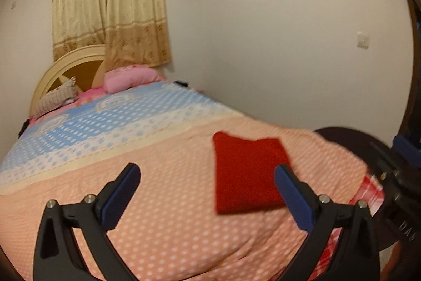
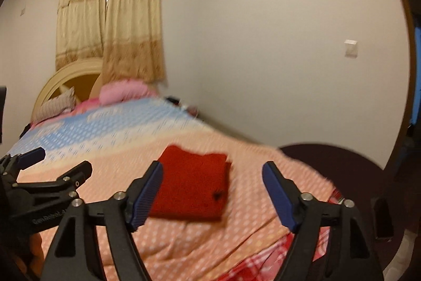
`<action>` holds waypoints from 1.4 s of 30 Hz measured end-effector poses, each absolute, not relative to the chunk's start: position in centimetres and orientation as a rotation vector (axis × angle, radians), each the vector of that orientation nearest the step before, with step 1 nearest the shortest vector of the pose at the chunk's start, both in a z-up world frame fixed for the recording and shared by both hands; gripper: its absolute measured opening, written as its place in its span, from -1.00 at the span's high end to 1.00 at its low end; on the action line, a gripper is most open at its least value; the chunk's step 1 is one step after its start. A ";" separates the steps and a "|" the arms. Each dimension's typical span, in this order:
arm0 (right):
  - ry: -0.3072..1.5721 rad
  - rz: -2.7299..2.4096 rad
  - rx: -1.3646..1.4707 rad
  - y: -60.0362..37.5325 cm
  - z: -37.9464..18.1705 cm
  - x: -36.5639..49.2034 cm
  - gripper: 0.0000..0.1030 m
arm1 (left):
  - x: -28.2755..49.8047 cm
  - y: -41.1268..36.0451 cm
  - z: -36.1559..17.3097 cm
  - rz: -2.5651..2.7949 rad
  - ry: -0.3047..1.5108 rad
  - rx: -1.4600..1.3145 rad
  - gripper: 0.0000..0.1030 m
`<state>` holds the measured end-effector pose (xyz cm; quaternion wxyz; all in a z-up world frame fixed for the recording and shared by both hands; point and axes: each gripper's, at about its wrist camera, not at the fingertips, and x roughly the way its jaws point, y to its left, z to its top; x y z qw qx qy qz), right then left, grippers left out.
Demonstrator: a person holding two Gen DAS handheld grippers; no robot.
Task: Fold small clothes
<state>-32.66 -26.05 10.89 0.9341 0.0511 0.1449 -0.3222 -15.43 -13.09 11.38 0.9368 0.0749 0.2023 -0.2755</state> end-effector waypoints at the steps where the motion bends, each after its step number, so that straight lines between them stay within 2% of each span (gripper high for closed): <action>1: 0.277 -0.662 0.097 -26.0 11.1 -32.8 -0.57 | -15.6 -13.4 11.4 -0.564 0.396 0.154 -1.00; 7: 0.238 -0.661 0.067 -25.3 11.7 -33.1 -0.61 | -15.9 -13.8 10.5 -0.584 0.390 0.168 -1.00; 42: 0.283 -0.655 0.114 -27.0 10.1 -32.7 -0.62 | -16.0 -13.6 9.6 -0.541 0.393 0.183 -1.00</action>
